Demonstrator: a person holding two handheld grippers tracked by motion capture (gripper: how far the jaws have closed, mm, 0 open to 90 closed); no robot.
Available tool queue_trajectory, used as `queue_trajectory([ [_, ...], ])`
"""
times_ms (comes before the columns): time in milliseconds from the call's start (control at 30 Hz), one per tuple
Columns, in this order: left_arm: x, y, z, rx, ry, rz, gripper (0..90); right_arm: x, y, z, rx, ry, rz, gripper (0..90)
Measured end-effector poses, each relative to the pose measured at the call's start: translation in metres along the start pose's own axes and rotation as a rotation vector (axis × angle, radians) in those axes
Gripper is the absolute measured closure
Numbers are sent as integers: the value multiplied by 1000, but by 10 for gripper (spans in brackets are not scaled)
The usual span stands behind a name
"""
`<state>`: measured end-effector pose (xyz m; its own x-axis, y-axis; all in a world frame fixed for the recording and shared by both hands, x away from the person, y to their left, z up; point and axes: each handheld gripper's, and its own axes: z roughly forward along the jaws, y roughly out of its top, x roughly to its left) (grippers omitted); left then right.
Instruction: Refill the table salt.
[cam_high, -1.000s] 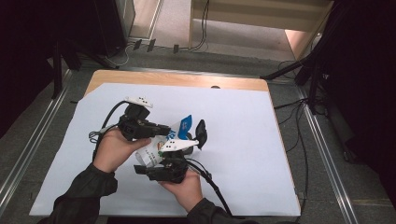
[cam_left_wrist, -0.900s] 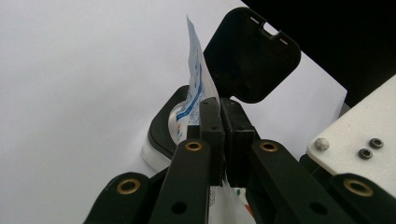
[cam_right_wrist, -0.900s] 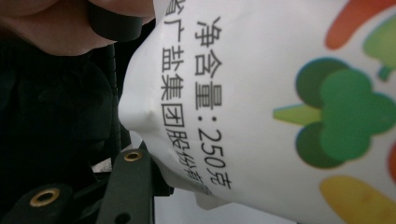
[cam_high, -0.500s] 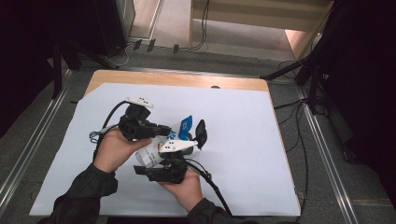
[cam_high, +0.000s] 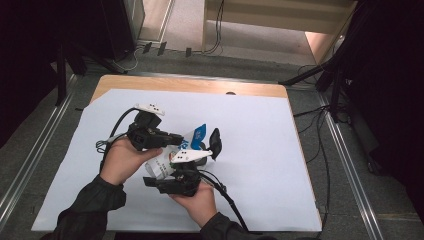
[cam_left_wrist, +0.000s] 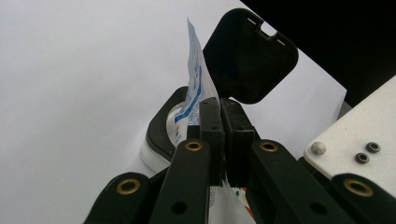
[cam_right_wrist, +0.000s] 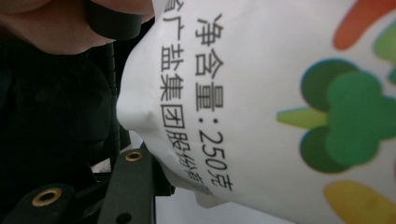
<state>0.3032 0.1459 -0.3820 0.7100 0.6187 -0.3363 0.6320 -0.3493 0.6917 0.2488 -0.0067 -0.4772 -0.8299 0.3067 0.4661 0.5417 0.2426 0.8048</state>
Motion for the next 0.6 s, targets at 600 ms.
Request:
queue_trajectory([
  [600,-1,2,-2,-11,1,7,897,1,1,1,-4,5,-2,573],
])
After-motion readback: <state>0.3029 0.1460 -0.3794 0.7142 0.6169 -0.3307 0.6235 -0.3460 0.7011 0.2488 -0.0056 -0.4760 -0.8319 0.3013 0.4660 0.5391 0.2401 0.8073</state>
